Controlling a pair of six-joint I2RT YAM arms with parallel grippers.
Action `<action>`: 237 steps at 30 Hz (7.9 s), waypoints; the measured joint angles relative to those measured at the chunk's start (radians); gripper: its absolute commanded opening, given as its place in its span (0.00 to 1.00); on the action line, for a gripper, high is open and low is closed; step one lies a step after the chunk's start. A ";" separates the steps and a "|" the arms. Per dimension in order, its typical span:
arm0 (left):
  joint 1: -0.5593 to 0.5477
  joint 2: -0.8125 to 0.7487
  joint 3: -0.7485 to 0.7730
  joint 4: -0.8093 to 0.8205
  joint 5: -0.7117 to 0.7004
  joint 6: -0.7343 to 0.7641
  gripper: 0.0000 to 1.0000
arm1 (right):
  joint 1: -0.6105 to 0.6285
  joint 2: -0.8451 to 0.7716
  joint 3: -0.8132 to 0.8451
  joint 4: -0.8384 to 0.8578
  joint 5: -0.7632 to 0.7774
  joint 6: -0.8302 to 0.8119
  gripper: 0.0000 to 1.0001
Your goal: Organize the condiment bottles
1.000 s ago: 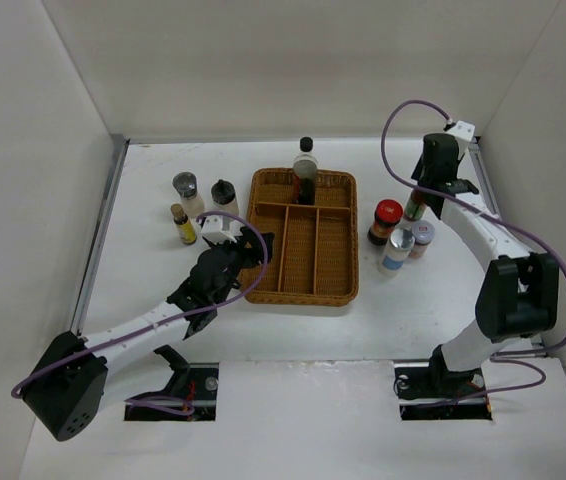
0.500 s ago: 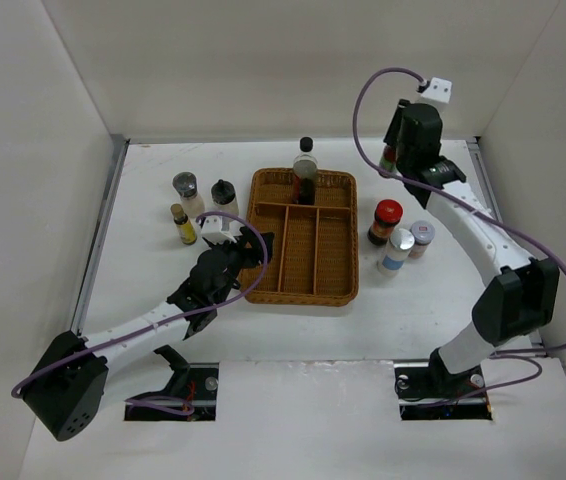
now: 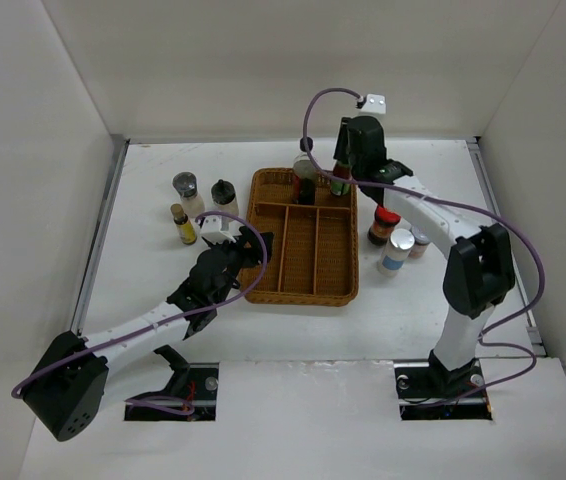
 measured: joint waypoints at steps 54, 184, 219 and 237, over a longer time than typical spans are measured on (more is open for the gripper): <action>0.000 -0.005 -0.012 0.014 0.007 -0.005 0.70 | -0.086 -0.371 -0.572 -0.163 -0.031 0.056 0.99; 0.006 -0.020 -0.048 0.126 0.099 -0.033 0.71 | 0.209 -0.396 -0.514 0.017 0.086 0.103 0.48; 0.007 -0.019 -0.048 0.127 0.104 -0.033 0.72 | -0.177 -0.792 -0.869 0.016 0.181 0.168 0.92; 0.004 -0.016 -0.048 0.129 0.104 -0.033 0.72 | -0.272 -0.459 -0.866 0.012 0.075 0.198 0.59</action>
